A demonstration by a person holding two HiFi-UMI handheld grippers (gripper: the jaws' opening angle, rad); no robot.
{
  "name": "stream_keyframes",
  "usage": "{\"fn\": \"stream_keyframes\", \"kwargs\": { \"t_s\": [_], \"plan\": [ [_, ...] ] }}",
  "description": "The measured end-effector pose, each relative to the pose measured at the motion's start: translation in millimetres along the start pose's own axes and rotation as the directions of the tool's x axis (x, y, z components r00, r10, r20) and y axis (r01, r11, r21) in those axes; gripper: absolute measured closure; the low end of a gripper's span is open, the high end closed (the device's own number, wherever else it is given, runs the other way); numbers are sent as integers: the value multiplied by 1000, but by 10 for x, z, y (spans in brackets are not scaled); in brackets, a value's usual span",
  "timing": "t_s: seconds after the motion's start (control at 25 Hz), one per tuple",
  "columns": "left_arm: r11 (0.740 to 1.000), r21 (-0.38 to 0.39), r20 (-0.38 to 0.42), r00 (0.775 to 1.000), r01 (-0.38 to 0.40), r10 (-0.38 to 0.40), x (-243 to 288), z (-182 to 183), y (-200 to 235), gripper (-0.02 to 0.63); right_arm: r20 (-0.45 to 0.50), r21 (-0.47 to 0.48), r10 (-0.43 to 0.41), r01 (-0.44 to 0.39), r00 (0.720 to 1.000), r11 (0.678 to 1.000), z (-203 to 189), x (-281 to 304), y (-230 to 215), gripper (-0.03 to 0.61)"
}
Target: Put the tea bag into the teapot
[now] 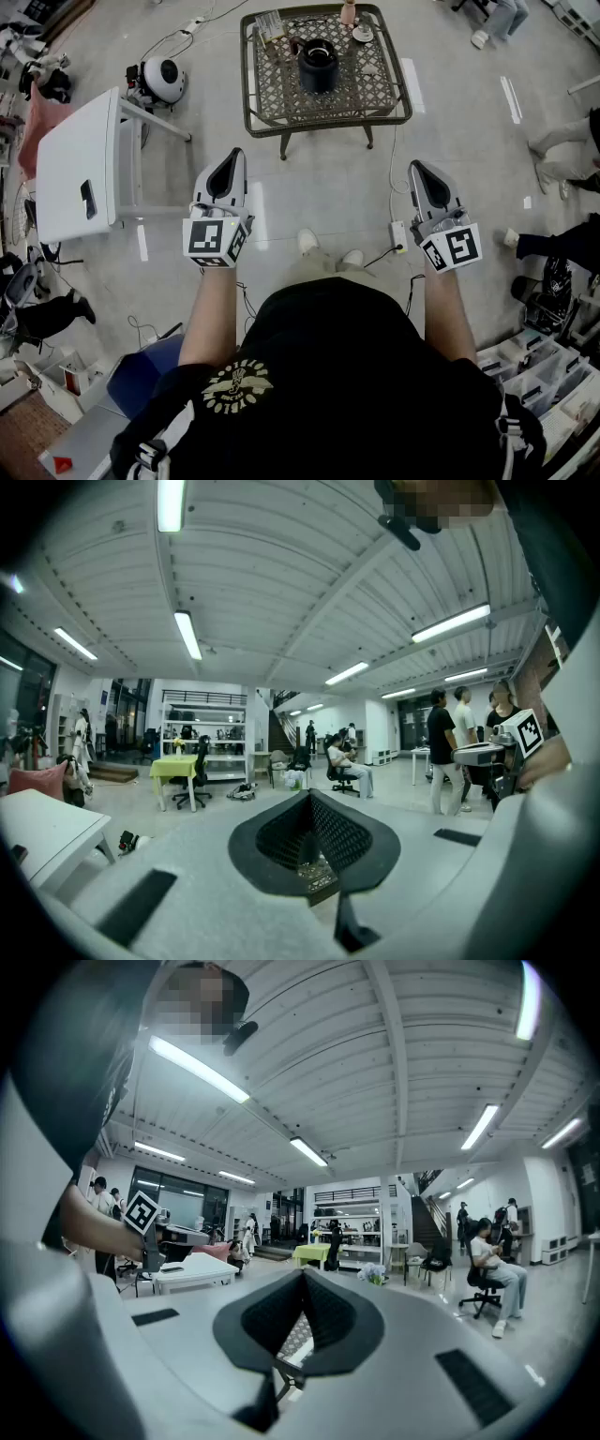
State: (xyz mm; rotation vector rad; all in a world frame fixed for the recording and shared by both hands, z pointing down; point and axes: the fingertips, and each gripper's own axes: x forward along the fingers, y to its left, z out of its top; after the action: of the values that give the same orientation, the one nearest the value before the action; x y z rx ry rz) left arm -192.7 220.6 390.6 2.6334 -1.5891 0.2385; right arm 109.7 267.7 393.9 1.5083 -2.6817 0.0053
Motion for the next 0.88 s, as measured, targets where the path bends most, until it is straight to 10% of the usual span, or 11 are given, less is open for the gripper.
{"fn": "stream_keyframes", "kwargs": {
  "t_s": [0.88],
  "plan": [
    [998, -12, 103, 993, 62, -60, 382, 115, 497, 618, 10, -8, -64, 64, 998, 998, 203, 583, -43, 571]
  ]
}}
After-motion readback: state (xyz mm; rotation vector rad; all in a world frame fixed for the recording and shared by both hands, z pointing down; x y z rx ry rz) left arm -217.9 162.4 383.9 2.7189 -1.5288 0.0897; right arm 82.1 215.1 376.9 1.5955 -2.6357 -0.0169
